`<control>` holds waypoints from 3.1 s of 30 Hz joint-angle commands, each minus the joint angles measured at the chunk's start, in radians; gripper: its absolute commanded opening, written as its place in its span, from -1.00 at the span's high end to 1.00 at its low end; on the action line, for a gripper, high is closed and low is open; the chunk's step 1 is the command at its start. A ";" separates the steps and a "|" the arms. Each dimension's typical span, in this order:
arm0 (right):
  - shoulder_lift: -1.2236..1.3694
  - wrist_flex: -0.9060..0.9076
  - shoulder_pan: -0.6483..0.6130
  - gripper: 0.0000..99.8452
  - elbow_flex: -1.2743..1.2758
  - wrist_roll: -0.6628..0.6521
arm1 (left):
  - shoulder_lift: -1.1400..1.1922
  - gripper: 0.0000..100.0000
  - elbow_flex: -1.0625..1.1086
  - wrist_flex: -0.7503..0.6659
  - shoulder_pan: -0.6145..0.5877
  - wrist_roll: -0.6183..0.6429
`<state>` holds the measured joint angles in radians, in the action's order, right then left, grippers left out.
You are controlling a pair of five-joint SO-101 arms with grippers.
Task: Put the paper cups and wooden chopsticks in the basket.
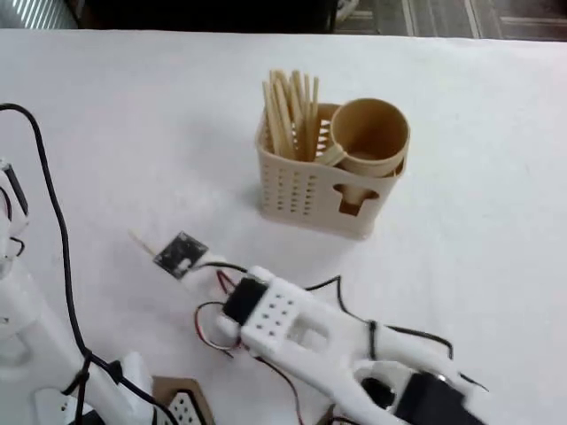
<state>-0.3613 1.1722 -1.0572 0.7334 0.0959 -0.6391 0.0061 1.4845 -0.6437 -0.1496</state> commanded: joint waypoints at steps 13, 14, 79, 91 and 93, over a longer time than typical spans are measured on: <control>-0.707 -0.085 0.269 0.97 -0.040 -0.011 | -0.054 0.92 0.002 0.069 0.113 -0.005; -0.727 -0.125 0.303 0.97 -0.040 -0.011 | -0.073 0.92 0.003 0.075 0.122 -0.003; -0.963 -0.174 0.760 0.97 0.152 -0.066 | -1.187 0.92 1.085 -0.322 0.513 -0.012; -1.455 -0.174 0.926 0.96 0.695 -0.066 | -1.179 0.92 1.329 -0.359 0.526 -0.057; -1.437 -0.177 0.949 0.96 0.749 -0.066 | -1.179 0.92 1.389 -0.359 0.526 -0.057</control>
<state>-1.7822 0.9912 -0.1396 1.4285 0.0376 -1.8144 1.3487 1.1500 -0.1297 -0.2018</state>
